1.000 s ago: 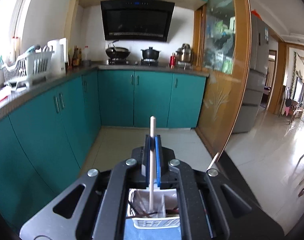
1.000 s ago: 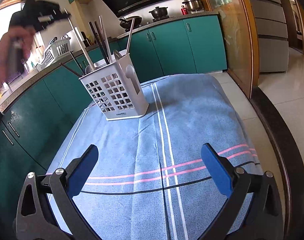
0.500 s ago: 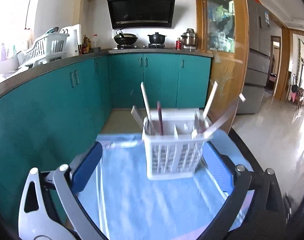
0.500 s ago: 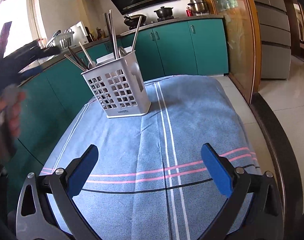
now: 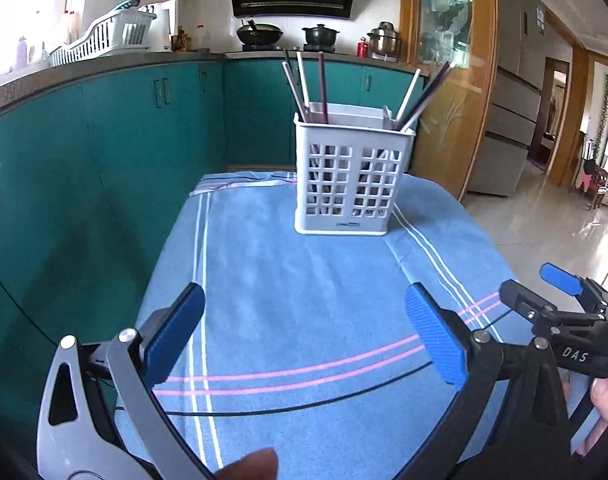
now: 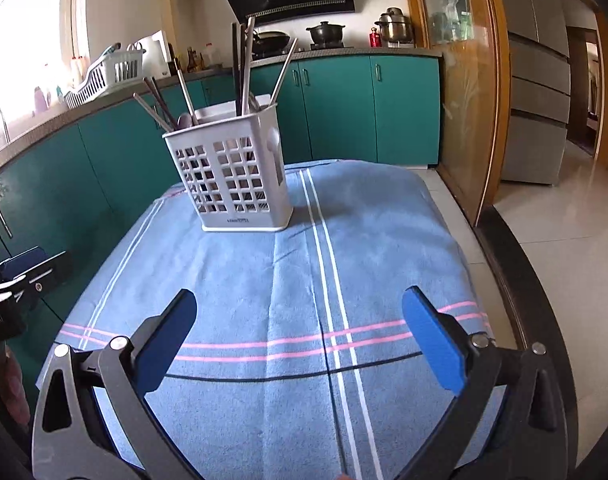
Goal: Organize utensils
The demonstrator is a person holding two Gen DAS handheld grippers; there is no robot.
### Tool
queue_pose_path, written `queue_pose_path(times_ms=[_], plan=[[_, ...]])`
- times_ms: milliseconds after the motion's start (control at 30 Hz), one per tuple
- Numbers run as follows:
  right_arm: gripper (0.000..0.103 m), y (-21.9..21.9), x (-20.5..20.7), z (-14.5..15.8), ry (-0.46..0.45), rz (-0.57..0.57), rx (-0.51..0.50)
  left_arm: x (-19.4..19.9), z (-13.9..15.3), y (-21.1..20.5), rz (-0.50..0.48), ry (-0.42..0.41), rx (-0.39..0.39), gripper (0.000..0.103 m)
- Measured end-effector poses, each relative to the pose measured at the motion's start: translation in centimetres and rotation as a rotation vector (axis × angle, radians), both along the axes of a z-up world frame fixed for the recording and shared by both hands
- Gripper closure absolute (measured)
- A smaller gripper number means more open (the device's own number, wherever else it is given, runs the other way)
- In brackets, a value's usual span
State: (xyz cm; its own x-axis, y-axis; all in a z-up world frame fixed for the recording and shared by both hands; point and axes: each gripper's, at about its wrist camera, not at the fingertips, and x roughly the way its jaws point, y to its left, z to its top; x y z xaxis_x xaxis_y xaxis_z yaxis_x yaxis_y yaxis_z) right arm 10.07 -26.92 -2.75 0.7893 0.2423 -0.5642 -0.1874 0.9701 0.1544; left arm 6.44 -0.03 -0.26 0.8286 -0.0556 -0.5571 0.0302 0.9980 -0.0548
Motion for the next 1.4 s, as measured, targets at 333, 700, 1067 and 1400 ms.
queue_pose_path(times_ms=[333,700,1067,1400], plan=[[0.003,0.62,0.17,-0.28,0.005,-0.007,-0.025,-0.34,-0.45,-0.78,-0.016,0.006,0.011,0.004],[0.003,0.78,0.24,-0.47,0.017,-0.003,-0.035,0.04,-0.65,-0.46,-0.004,0.018,-0.023,0.004],[0.003,0.87,0.26,-0.49,0.018,-0.003,-0.037,0.09,-0.92,-0.61,-0.005,0.026,-0.022,0.004],[0.003,0.88,0.27,-0.50,0.017,-0.004,-0.038,0.10,-0.98,-0.61,-0.005,0.027,-0.017,0.004]])
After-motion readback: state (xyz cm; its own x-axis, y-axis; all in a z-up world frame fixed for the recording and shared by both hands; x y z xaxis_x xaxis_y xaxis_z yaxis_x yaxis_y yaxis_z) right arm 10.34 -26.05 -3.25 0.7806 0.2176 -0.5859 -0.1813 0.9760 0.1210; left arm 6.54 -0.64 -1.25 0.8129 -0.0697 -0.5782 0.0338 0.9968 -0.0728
